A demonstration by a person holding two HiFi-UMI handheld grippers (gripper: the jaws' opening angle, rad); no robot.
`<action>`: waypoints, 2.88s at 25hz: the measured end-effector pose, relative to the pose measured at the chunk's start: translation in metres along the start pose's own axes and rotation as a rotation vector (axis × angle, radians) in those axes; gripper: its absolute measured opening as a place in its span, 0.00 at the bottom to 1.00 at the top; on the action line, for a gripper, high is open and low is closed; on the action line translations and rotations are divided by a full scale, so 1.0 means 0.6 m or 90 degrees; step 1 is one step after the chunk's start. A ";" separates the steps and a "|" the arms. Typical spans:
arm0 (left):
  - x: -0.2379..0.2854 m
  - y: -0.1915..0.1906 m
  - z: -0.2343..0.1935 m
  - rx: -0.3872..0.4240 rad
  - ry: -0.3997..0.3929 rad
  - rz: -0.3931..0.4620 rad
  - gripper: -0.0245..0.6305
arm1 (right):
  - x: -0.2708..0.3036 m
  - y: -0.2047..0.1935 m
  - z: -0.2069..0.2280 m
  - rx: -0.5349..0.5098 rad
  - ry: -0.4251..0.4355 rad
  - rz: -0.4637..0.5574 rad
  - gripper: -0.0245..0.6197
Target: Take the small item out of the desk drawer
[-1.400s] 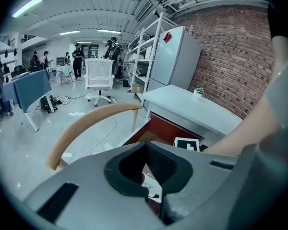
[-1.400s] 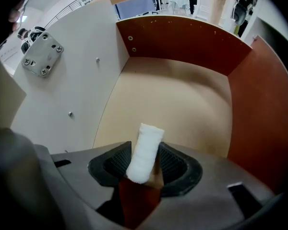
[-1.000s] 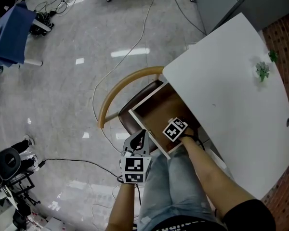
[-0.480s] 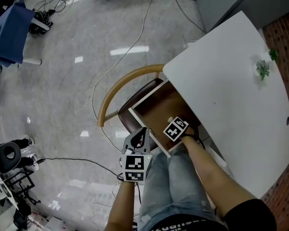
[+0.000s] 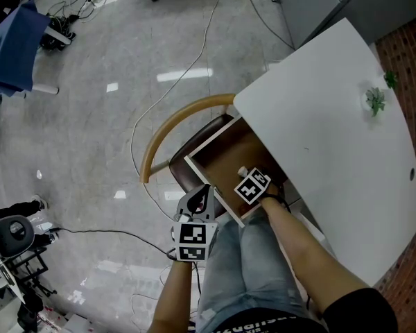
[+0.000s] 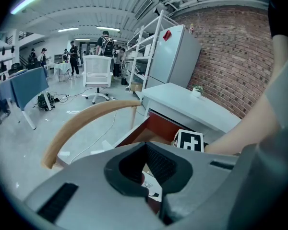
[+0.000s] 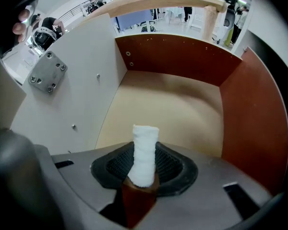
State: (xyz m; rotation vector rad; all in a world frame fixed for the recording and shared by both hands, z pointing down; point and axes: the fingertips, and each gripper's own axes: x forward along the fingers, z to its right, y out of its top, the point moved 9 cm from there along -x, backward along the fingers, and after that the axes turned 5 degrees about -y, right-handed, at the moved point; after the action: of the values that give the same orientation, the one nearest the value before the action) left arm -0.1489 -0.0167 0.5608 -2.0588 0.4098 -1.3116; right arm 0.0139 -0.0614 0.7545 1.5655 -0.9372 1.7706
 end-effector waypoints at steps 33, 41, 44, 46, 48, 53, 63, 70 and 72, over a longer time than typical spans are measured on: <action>-0.007 0.021 0.019 -0.003 -0.009 0.016 0.03 | -0.108 0.014 -0.025 0.114 0.021 0.131 0.24; -0.019 0.027 0.027 0.005 -0.006 0.012 0.03 | -0.146 0.009 -0.032 0.140 0.026 0.162 0.24; -0.025 0.034 0.030 0.010 -0.005 0.012 0.03 | -0.167 0.006 -0.031 0.154 0.029 0.176 0.24; -0.028 0.039 0.033 0.012 -0.006 0.013 0.03 | -0.180 0.005 -0.031 0.161 0.031 0.187 0.24; -0.030 0.043 0.036 0.014 -0.007 0.014 0.03 | -0.193 0.002 -0.031 0.171 0.034 0.198 0.24; -0.031 0.051 0.043 0.016 -0.010 0.017 0.03 | -0.217 -0.003 -0.030 0.189 0.043 0.224 0.24; -0.034 0.056 0.048 0.007 -0.007 0.021 0.03 | -0.276 -0.005 -0.035 0.193 0.053 0.264 0.24; -0.039 0.063 0.056 0.002 -0.009 0.029 0.03 | -0.314 -0.007 -0.035 0.201 0.052 0.295 0.24; -0.040 0.065 0.060 0.003 -0.010 0.029 0.03 | -0.324 -0.008 -0.033 0.202 0.052 0.304 0.24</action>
State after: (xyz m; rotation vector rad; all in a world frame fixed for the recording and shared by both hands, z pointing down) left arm -0.1246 -0.0190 0.5081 -2.0425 0.4438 -1.2675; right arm 0.0322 -0.0381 0.5610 1.5253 -1.0976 2.3954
